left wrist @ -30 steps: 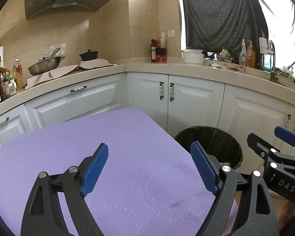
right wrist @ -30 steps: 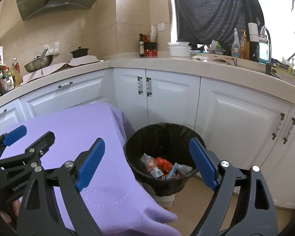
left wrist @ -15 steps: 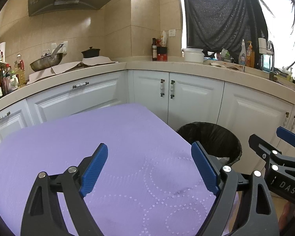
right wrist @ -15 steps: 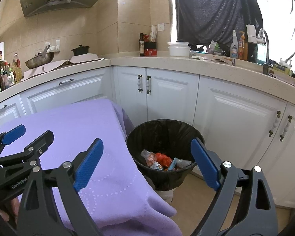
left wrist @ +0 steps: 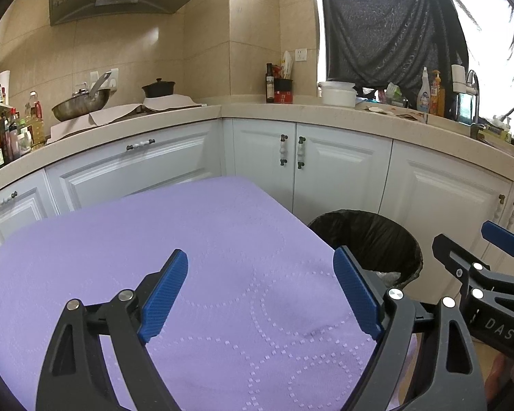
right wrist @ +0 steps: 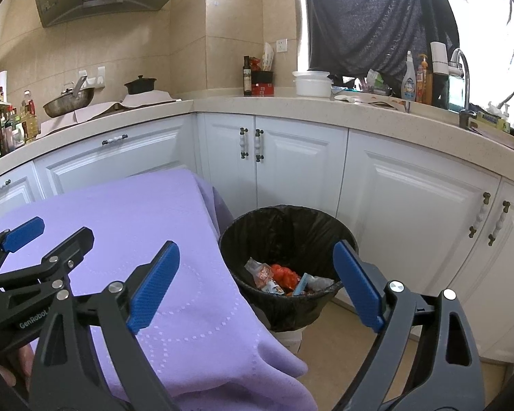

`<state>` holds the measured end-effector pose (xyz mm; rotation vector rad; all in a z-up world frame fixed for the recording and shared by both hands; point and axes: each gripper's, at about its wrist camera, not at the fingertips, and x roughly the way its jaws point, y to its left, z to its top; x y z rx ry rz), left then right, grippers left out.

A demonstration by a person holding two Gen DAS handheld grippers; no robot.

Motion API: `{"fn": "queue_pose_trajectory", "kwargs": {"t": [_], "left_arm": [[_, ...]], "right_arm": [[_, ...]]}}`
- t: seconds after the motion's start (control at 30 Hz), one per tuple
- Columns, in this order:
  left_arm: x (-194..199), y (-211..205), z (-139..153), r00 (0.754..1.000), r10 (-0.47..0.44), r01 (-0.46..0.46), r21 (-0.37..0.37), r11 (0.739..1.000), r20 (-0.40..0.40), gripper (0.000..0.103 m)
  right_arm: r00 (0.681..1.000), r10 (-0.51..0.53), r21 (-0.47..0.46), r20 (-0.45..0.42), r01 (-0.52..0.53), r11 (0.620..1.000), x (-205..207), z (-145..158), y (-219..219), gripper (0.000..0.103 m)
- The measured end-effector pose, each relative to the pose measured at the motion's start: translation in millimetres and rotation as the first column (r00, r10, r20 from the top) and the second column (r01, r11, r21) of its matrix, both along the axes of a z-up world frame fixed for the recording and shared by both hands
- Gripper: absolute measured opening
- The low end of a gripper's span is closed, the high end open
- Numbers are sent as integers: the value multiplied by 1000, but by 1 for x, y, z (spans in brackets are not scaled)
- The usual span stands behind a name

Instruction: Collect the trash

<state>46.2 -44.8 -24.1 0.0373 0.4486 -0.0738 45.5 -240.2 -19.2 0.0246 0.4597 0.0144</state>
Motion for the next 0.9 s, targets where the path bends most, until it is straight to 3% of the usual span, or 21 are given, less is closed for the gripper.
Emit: {"fn": "queue_pose_trajectory", "kwargs": {"t": [0.9], "left_arm": [[0,1,-1,1000,1,-1,-7,1000,-3,84]], "right_arm": [[1000,0,-1,-4,0,1000,1,-1,-1,89]]}}
